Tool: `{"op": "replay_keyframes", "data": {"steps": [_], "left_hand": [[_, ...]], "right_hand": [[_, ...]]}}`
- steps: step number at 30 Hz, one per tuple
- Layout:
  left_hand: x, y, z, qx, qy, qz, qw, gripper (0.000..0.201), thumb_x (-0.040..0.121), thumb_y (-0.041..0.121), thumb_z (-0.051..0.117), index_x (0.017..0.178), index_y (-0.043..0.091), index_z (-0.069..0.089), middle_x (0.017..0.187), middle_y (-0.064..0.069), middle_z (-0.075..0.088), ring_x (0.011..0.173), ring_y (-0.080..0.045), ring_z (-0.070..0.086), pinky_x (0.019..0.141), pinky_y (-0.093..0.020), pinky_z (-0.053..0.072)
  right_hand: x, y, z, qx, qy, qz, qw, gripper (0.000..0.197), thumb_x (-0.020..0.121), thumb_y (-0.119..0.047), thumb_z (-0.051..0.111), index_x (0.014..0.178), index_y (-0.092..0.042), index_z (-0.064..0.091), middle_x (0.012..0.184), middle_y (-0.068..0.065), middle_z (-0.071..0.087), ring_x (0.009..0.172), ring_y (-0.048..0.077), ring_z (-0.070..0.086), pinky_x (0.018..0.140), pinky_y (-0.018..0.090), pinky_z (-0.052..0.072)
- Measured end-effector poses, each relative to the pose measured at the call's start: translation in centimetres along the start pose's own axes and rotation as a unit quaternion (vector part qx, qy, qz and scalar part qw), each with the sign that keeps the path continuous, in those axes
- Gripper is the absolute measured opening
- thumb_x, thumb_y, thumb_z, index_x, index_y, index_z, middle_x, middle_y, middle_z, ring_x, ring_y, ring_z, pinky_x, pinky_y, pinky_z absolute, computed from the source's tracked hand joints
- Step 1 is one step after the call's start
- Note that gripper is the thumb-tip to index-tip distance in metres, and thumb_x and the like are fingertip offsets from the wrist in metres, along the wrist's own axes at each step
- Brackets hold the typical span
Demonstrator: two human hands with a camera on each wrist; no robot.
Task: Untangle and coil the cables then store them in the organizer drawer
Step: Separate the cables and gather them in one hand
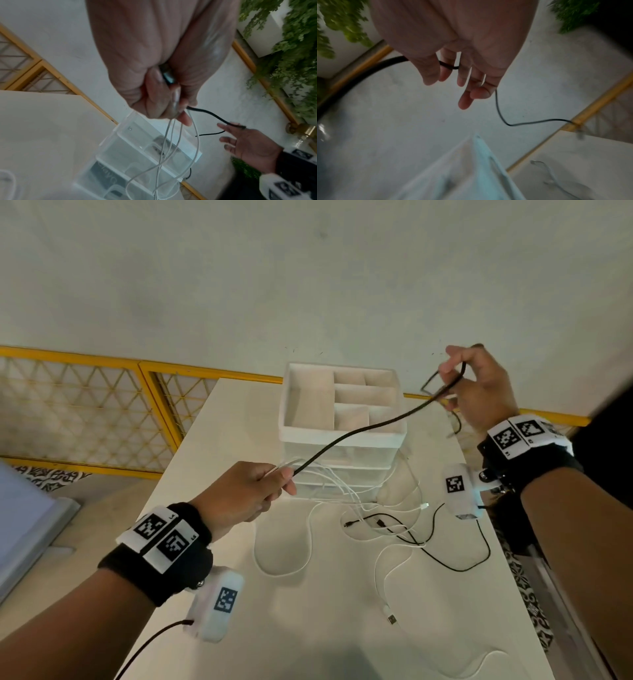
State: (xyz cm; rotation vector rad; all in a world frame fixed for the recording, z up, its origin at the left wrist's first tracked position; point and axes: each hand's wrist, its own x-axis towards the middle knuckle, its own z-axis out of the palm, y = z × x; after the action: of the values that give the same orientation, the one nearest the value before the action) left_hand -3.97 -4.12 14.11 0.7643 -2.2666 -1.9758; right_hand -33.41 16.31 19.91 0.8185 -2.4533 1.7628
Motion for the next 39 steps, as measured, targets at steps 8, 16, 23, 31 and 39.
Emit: {"op": "replay_keyframes", "data": {"steps": [8, 16, 23, 31, 39], "left_hand": [[-0.2, 0.3, -0.3, 0.051, 0.088, 0.003, 0.995, 0.052, 0.099, 0.047, 0.049, 0.078, 0.009, 0.077, 0.058, 0.0, 0.044, 0.042, -0.01, 0.028, 0.041, -0.019, 0.024], [0.0, 2.8, 2.9, 0.214, 0.01, 0.105, 0.971, 0.048, 0.098, 0.037, 0.056, 0.056, 0.015, 0.062, 0.039, 0.013, 0.048, 0.039, -0.006, 0.037, 0.046, -0.016, 0.03], [-1.7, -0.1, -1.1, 0.213, 0.047, 0.102, 0.97, 0.03, 0.09, 0.043, 0.063, 0.072, 0.022, 0.074, 0.05, 0.011, 0.057, 0.041, -0.004, 0.04, 0.043, -0.012, 0.032], [-1.7, -5.5, -3.9, 0.414, -0.039, -0.032, 0.909, 0.036, 0.1, 0.045, 0.046, 0.076, 0.022, 0.06, 0.084, 0.002, 0.066, 0.084, -0.018, 0.062, 0.077, -0.029, 0.048], [-0.3, -5.4, -0.3, 0.289, -0.128, -0.036, 0.948, 0.097, 0.062, 0.063, 0.081, 0.141, 0.027, 0.036, 0.131, 0.012, 0.053, 0.124, -0.011, 0.051, 0.104, -0.032, 0.04]], "right_hand": [[-6.8, 6.3, 0.4, -0.351, -0.232, 0.157, 0.893, 0.053, 0.084, -0.008, 0.063, 0.13, -0.033, 0.059, 0.11, 0.0, 0.065, 0.09, 0.016, 0.06, 0.081, 0.026, 0.045], [-13.5, -2.6, 10.3, -0.07, -0.384, -0.062, 0.919, 0.049, 0.076, -0.021, 0.083, 0.121, -0.025, 0.066, 0.104, -0.007, 0.072, 0.093, -0.004, 0.066, 0.084, 0.017, 0.05], [-10.5, 1.8, 8.4, -0.158, -0.248, 0.014, 0.956, 0.013, 0.076, -0.02, 0.083, 0.078, -0.031, 0.076, 0.073, -0.014, 0.073, 0.074, 0.006, 0.068, 0.075, 0.026, 0.054], [-9.0, 1.1, 6.0, -0.214, -0.166, -0.016, 0.962, 0.016, 0.077, -0.008, 0.076, 0.075, -0.024, 0.079, 0.055, -0.008, 0.065, 0.053, 0.001, 0.056, 0.053, 0.006, 0.042], [-11.6, -1.4, 8.7, -0.172, -0.262, -0.062, 0.948, 0.027, 0.075, -0.002, 0.071, 0.069, -0.028, 0.071, 0.052, -0.009, 0.059, 0.048, 0.003, 0.051, 0.049, 0.01, 0.038]]}}
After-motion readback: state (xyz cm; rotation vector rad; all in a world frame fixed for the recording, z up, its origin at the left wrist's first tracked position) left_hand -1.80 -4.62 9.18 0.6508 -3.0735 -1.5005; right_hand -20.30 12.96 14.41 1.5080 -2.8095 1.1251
